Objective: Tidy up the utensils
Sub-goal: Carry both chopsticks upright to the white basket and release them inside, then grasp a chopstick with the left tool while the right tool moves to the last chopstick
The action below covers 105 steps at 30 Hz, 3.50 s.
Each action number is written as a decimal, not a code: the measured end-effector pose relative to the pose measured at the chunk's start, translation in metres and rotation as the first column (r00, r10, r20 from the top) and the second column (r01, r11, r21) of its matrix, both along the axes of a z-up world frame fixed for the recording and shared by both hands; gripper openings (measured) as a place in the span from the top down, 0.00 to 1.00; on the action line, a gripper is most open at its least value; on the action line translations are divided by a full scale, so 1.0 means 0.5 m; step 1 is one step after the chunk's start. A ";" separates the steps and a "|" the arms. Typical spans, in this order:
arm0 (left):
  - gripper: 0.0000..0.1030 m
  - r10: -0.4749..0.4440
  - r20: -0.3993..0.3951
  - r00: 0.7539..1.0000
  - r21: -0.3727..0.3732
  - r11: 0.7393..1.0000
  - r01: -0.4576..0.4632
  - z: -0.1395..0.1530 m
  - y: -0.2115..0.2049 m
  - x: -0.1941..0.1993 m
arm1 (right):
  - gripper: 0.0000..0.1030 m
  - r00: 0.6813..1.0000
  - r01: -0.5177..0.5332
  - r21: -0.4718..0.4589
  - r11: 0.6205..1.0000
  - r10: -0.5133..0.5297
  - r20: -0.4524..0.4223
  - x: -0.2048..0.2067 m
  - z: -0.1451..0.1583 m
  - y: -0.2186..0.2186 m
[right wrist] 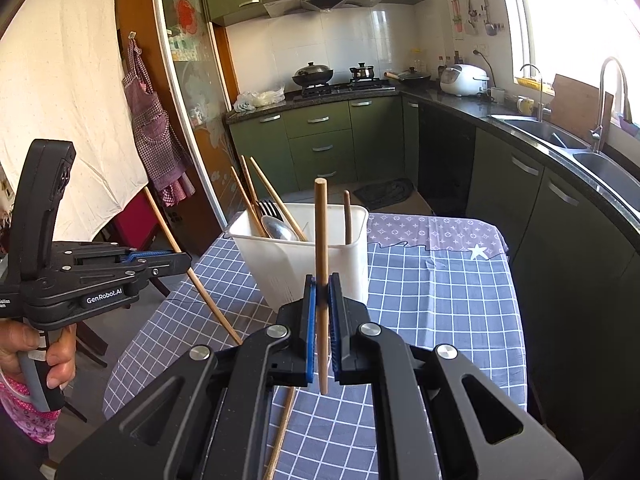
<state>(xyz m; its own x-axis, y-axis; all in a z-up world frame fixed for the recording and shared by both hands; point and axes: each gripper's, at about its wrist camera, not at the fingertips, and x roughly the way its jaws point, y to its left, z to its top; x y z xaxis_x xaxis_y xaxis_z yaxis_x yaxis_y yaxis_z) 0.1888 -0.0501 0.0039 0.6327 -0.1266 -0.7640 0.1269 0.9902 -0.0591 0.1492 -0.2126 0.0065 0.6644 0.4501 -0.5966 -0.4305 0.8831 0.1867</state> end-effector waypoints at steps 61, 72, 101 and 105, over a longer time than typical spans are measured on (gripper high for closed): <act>0.73 -0.020 -0.048 0.999 0.043 0.999 0.022 0.020 -0.018 0.001 | 0.73 0.993 0.026 -0.045 0.999 -0.021 0.115 -0.016 0.077 -0.014; 0.74 0.016 -0.396 0.918 0.024 1.000 -0.008 -0.259 -0.073 0.063 | 0.73 0.978 0.078 -0.148 0.986 -0.105 -0.181 -0.011 -0.214 -0.053; 0.94 0.063 -0.406 0.912 0.080 0.996 -0.033 -0.284 -0.102 0.097 | 0.73 0.967 0.044 -0.119 0.992 -0.073 -0.245 0.020 -0.235 -0.044; 0.94 0.065 -0.313 0.948 0.073 0.996 -0.044 -0.210 -0.080 0.087 | 0.73 0.964 0.017 -0.113 0.993 -0.047 -0.261 0.025 -0.236 -0.025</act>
